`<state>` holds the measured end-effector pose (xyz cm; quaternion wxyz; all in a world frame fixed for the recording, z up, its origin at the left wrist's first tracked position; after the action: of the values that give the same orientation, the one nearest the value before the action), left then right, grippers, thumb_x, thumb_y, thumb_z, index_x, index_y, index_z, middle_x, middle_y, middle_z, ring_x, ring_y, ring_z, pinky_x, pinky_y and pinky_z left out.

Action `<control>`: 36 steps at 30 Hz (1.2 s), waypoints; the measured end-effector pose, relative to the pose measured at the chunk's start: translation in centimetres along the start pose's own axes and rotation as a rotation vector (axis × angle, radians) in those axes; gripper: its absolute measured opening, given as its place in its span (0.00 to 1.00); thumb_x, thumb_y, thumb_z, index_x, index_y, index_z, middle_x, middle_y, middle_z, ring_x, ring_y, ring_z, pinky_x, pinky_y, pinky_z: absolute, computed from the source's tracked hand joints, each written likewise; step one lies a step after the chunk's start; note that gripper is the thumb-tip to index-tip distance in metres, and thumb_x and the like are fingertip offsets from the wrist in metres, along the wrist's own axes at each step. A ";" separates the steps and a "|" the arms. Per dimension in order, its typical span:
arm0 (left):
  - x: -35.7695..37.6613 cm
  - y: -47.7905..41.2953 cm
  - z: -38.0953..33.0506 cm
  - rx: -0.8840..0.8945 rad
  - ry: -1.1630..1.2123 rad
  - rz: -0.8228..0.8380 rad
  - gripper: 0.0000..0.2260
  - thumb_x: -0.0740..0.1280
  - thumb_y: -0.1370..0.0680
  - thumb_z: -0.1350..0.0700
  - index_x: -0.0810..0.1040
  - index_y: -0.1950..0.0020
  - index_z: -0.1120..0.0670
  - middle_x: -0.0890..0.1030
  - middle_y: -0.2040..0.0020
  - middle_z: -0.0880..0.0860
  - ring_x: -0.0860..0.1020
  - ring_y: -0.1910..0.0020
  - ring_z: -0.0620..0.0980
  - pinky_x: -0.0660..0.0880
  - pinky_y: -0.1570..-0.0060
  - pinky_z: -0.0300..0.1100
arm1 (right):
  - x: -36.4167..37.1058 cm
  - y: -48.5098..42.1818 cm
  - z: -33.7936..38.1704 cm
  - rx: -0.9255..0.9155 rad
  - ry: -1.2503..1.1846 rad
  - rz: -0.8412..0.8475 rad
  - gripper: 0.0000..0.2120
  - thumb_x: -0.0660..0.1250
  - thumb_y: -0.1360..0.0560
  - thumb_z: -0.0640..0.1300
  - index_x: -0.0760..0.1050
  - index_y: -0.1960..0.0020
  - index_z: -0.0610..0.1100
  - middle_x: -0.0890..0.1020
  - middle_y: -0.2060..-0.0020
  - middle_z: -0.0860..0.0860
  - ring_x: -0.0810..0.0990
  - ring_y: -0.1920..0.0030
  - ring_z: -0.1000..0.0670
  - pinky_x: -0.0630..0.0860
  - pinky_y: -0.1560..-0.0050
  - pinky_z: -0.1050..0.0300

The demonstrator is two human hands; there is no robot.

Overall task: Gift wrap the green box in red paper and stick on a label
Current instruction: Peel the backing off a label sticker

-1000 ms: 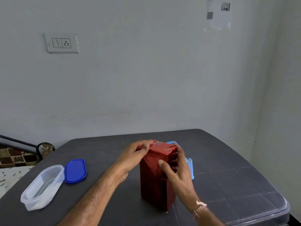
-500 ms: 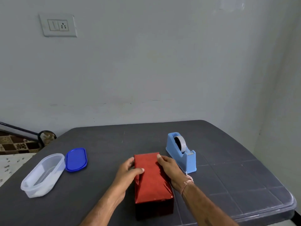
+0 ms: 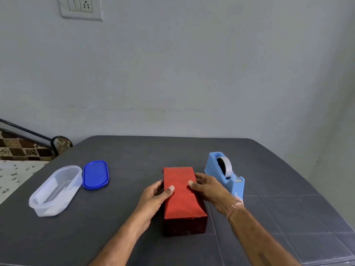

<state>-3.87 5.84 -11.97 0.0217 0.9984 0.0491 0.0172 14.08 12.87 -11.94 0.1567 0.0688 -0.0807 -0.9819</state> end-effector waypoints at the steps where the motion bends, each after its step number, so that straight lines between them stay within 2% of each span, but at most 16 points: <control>1: -0.5 -0.1 -0.3 0.001 -0.037 -0.020 0.16 0.75 0.24 0.51 0.78 0.37 0.49 0.83 0.37 0.47 0.82 0.42 0.41 0.78 0.52 0.30 | -0.6 0.0 0.6 -0.022 0.159 -0.097 0.32 0.76 0.24 0.46 0.69 0.24 0.40 0.79 0.31 0.45 0.80 0.36 0.48 0.77 0.40 0.56; 3: -3.0 -0.2 -1.3 0.025 -0.138 -0.099 0.22 0.76 0.24 0.51 0.76 0.32 0.51 0.80 0.35 0.47 0.80 0.41 0.40 0.77 0.50 0.31 | -0.8 0.3 3.7 -0.184 0.529 -0.334 0.37 0.77 0.26 0.51 0.66 0.22 0.43 0.73 0.27 0.46 0.72 0.28 0.46 0.69 0.30 0.53; 5: -7.6 0.3 -3.7 0.112 -0.280 -0.224 0.23 0.76 0.24 0.50 0.77 0.31 0.52 0.81 0.37 0.48 0.80 0.42 0.40 0.78 0.44 0.36 | 2.4 0.9 7.6 -0.428 0.631 -0.430 0.33 0.76 0.26 0.50 0.70 0.25 0.46 0.72 0.28 0.48 0.69 0.27 0.48 0.66 0.31 0.56; 8: -17.7 3.0 -8.4 0.277 -0.667 -0.614 0.19 0.76 0.25 0.46 0.81 0.36 0.48 0.83 0.39 0.48 0.80 0.39 0.49 0.76 0.38 0.49 | 10.7 -0.4 10.6 -0.569 0.578 -0.251 0.25 0.77 0.26 0.49 0.76 0.32 0.48 0.77 0.36 0.52 0.75 0.37 0.53 0.70 0.39 0.62; 10: -24.4 5.1 -10.0 0.212 -0.901 -0.921 0.21 0.75 0.25 0.43 0.80 0.35 0.48 0.82 0.38 0.54 0.78 0.38 0.58 0.74 0.41 0.55 | 16.6 -1.8 11.0 -0.538 0.557 -0.068 0.20 0.77 0.26 0.49 0.79 0.36 0.48 0.81 0.42 0.54 0.79 0.44 0.55 0.74 0.46 0.67; 11: -28.5 6.1 -9.5 0.081 -0.950 -1.014 0.24 0.73 0.25 0.42 0.78 0.32 0.50 0.79 0.36 0.57 0.76 0.36 0.61 0.73 0.41 0.56 | 20.6 -2.6 11.1 -0.520 0.548 0.026 0.17 0.77 0.26 0.49 0.81 0.39 0.48 0.82 0.44 0.55 0.80 0.46 0.56 0.73 0.49 0.69; 13: -33.4 6.5 -6.8 -0.204 -0.918 -0.995 0.30 0.70 0.23 0.38 0.73 0.26 0.52 0.75 0.29 0.60 0.73 0.32 0.63 0.72 0.37 0.58 | 25.5 -3.7 10.9 -0.483 0.517 0.142 0.13 0.77 0.26 0.47 0.83 0.43 0.47 0.84 0.47 0.54 0.82 0.48 0.55 0.74 0.51 0.71; 15: -36.1 6.6 -4.1 -0.306 -0.764 -0.884 0.26 0.69 0.22 0.40 0.78 0.30 0.55 0.80 0.33 0.59 0.78 0.37 0.60 0.76 0.38 0.53 | 29.7 -4.7 11.3 -0.480 0.493 0.220 0.10 0.77 0.26 0.44 0.84 0.46 0.45 0.85 0.50 0.53 0.82 0.54 0.57 0.74 0.53 0.73; 18: -36.9 7.2 -3.1 -0.207 -0.635 -0.840 0.07 0.73 0.22 0.51 0.86 0.51 0.54 0.87 0.55 0.53 0.84 0.59 0.51 0.83 0.51 0.52 | 33.5 -6.0 12.6 -0.532 0.522 0.250 0.08 0.77 0.26 0.41 0.85 0.47 0.43 0.86 0.53 0.51 0.81 0.60 0.59 0.72 0.56 0.77; 20: -36.3 7.7 -2.6 -0.185 -0.590 -0.818 0.03 0.74 0.24 0.55 0.85 0.57 0.52 0.86 0.62 0.50 0.84 0.64 0.49 0.85 0.55 0.53 | 35.3 -6.7 13.4 -0.577 0.611 0.262 0.08 0.76 0.26 0.39 0.85 0.46 0.42 0.87 0.51 0.49 0.83 0.54 0.53 0.73 0.52 0.75; 22: -35.2 8.2 -1.7 -0.186 -0.517 -0.774 0.03 0.74 0.24 0.57 0.83 0.58 0.54 0.85 0.66 0.51 0.85 0.67 0.51 0.85 0.59 0.51 | 38.2 -7.3 13.2 -0.613 0.786 0.351 0.10 0.75 0.25 0.38 0.85 0.44 0.41 0.86 0.47 0.47 0.84 0.48 0.49 0.77 0.44 0.65; 25: -33.6 8.9 -0.6 -0.155 -0.432 -0.729 0.03 0.74 0.25 0.58 0.82 0.57 0.56 0.85 0.68 0.52 0.85 0.67 0.54 0.85 0.60 0.52 | 42.5 -7.6 10.4 -0.645 1.214 0.564 0.17 0.75 0.25 0.39 0.80 0.37 0.39 0.83 0.41 0.44 0.81 0.42 0.44 0.76 0.39 0.53; 27: -32.9 9.3 -0.4 -0.133 -0.410 -0.715 0.03 0.74 0.24 0.58 0.82 0.56 0.56 0.85 0.68 0.52 0.85 0.66 0.55 0.85 0.61 0.51 | 43.9 -7.5 8.3 -0.635 1.425 0.649 0.19 0.74 0.24 0.41 0.78 0.35 0.37 0.83 0.44 0.43 0.80 0.47 0.43 0.74 0.50 0.59; 30: -32.6 9.4 -0.2 -0.126 -0.405 -0.711 0.03 0.74 0.24 0.57 0.82 0.56 0.55 0.85 0.67 0.50 0.85 0.68 0.51 0.84 0.62 0.47 | 44.4 -7.4 6.5 -0.582 1.568 0.680 0.13 0.68 0.20 0.39 0.77 0.39 0.33 0.78 0.56 0.44 0.79 0.54 0.44 0.70 0.63 0.63; 33: -32.6 9.4 0.0 -0.122 -0.401 -0.718 0.04 0.74 0.24 0.56 0.82 0.56 0.54 0.85 0.67 0.50 0.85 0.67 0.52 0.85 0.61 0.50 | 44.0 -7.3 6.3 -0.566 1.623 0.651 0.18 0.76 0.25 0.48 0.81 0.41 0.36 0.82 0.53 0.44 0.79 0.53 0.45 0.70 0.55 0.57; 36: -32.7 9.5 0.1 -0.110 -0.413 -0.730 0.05 0.74 0.23 0.55 0.81 0.56 0.54 0.85 0.67 0.50 0.84 0.68 0.53 0.85 0.62 0.48 | 43.9 -7.4 6.1 -0.570 1.613 0.662 0.20 0.77 0.26 0.51 0.82 0.43 0.38 0.82 0.54 0.46 0.79 0.54 0.46 0.69 0.55 0.57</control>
<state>-35.44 -6.79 -12.69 0.0890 0.8954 0.3930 -0.1896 -30.44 6.61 -12.10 0.4498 0.6655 0.2827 -0.5243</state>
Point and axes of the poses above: each hand's wrist, its own y-axis away from the middle knuckle, its own x-axis out of the palm, z = x × y, the point moved 10 cm from there along -y, towards the middle knuckle
